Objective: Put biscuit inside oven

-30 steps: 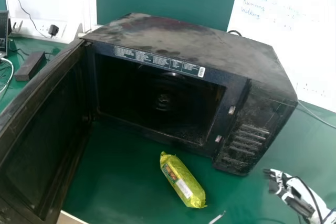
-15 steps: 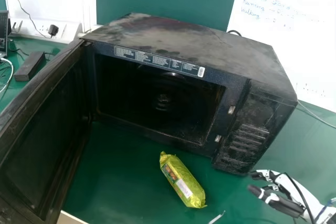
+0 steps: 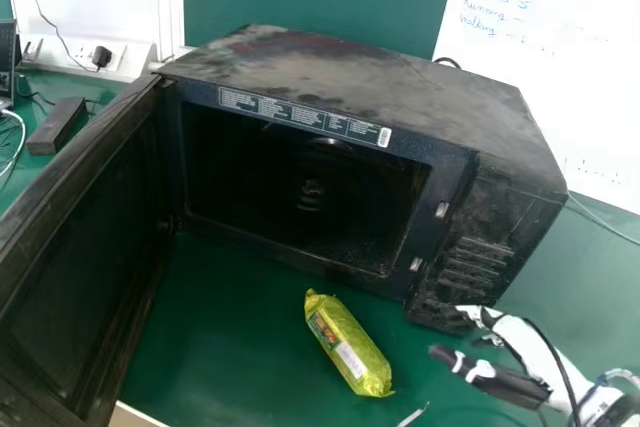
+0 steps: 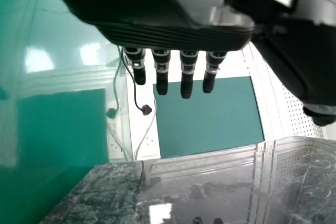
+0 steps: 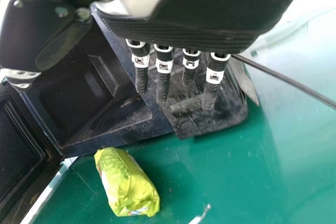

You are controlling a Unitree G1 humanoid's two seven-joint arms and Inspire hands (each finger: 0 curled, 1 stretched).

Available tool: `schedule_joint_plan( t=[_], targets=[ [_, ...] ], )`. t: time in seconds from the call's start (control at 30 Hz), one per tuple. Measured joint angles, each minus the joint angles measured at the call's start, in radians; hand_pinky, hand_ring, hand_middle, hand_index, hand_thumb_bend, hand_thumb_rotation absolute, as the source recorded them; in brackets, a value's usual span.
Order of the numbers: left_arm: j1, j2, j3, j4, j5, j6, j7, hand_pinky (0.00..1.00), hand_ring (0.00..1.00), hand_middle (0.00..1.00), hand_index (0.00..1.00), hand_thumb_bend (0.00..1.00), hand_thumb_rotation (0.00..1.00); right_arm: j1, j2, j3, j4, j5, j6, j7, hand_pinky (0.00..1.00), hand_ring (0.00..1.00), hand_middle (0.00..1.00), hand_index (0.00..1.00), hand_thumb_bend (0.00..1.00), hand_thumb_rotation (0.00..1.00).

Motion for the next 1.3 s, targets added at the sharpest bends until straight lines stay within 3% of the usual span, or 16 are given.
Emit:
schedule_joint_plan(
  t=[0.23,0.37,0.57,0.73,1.13,1.3],
  targets=[
    [0.0,0.0,0.0,0.0,0.0,0.0,0.0,0.97,0.97,0.98,1.0,0.34,1.0,-0.047,-0.013,0.079,-0.09,-0.116,0.081,-0.016,0.72,0.83,0.88,0.91,0.92,0.51],
    [0.0,0.0,0.0,-0.001,0.0,0.0,0.001,0.98,0.96,0.97,1.0,0.35,1.0,-0.072,-0.018,0.123,-0.123,-0.165,0.095,-0.016,0.69,0.82,0.87,0.9,0.95,0.54],
    [-0.001,0.0,0.0,-0.002,0.0,0.001,0.005,0.98,0.97,0.98,1.0,0.35,1.0,-0.114,-0.03,0.194,-0.17,-0.242,0.157,-0.017,0.75,0.84,0.88,0.9,0.92,0.53],
    [-0.001,0.0,0.0,-0.002,0.0,0.006,0.004,0.98,0.96,0.97,1.0,0.35,1.0,-0.161,-0.041,0.249,-0.18,-0.28,0.194,-0.012,0.74,0.83,0.88,0.9,0.92,0.51],
    [0.0,0.0,0.0,-0.008,0.0,0.011,0.003,0.98,0.96,0.97,1.0,0.35,1.0,-0.273,-0.133,0.387,-0.181,-0.448,0.26,0.081,0.72,0.8,0.85,0.93,0.95,0.52],
    [0.001,0.0,0.0,-0.013,0.0,0.016,0.007,0.98,0.96,0.97,1.0,0.34,1.0,-0.355,-0.174,0.461,-0.182,-0.528,0.311,0.185,0.76,0.81,0.86,0.93,0.96,0.57]
  ],
)
